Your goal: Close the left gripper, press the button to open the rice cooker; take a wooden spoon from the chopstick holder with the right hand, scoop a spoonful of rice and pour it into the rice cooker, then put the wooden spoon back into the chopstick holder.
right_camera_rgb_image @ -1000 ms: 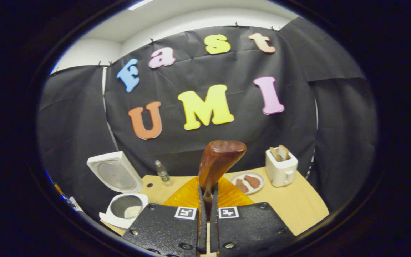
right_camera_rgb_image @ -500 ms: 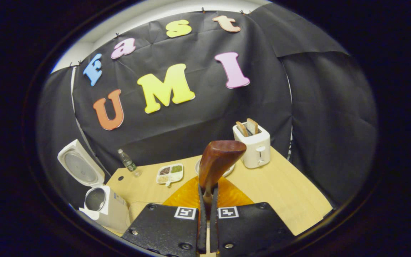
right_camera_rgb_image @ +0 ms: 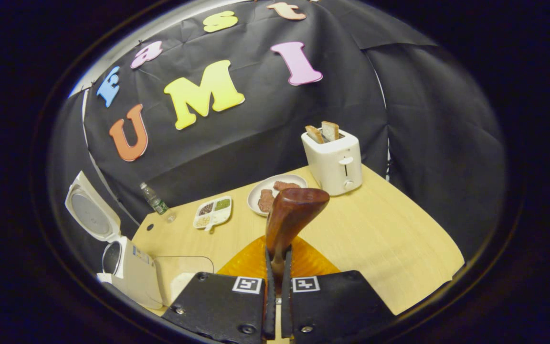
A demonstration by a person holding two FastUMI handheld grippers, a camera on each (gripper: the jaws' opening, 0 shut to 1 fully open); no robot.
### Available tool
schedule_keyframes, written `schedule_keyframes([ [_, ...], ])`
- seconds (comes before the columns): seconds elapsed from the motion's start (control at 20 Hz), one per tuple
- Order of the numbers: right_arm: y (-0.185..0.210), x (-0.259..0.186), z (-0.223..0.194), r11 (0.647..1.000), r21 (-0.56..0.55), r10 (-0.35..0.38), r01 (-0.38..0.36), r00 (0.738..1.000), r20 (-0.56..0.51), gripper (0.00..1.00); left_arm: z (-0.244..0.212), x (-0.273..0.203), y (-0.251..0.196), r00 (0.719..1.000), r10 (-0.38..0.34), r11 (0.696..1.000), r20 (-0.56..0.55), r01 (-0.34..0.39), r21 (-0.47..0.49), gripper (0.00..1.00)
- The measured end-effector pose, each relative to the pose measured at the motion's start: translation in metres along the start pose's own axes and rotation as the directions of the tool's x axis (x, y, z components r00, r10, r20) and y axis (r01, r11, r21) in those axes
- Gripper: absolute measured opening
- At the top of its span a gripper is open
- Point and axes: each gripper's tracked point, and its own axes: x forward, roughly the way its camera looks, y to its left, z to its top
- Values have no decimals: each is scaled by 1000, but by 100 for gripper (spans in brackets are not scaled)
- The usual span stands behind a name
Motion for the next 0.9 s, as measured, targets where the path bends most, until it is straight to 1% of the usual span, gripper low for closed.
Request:
schedule_keyframes([
  [0.1, -2, 6, -10, 1000, -8, 1, -2, 1000, -19, 11, 1, 2, -1, 1000, 1, 1000, -1, -1, 8, 94],
  [0.2, -4, 9, -9, 1000, -28, -6, 6, 1000, 1, 12, 2, 4, -3, 1000, 1, 1000, -3, -1, 9, 94],
  [0.5, -11, 19, -24, 1000, -26, -10, 9, 999, -37, 16, 2, 8, -6, 1000, -5, 1000, -6, 5, 12, 94],
  [0.6, -8, 16, -24, 1000, -13, 5, -6, 999, -42, 18, 7, 11, -9, 1000, -12, 1000, -1, 12, 1, 94],
  [0.65, -6, 12, -19, 1000, -15, 17, -18, 999, -33, 21, 10, 14, -11, 1000, -17, 1000, 6, 17, -2, 94],
  [0.7, -7, 8, -13, 1000, -23, 14, -14, 1000, -19, 23, 14, 15, -10, 1000, -21, 1000, 16, 21, -1, 95],
  [0.75, -10, 2, -6, 999, -32, 6, -6, 1000, -3, 45, 19, 18, -10, 999, -24, 1000, 30, 24, 1, 95],
  [0.8, -13, -4, 3, 999, -39, -11, 12, 1000, 18, 57, 26, 22, -10, 999, -25, 1000, 46, 25, -2, 95],
  [0.85, -16, -11, 12, 999, -42, -20, 22, 999, 38, 75, 33, 26, -9, 998, -29, 1000, 60, 29, -5, 94],
  [0.9, -15, -19, 19, 998, -49, -23, 26, 998, 53, 80, 39, 29, -8, 997, -30, 999, 73, 31, -10, 94],
])
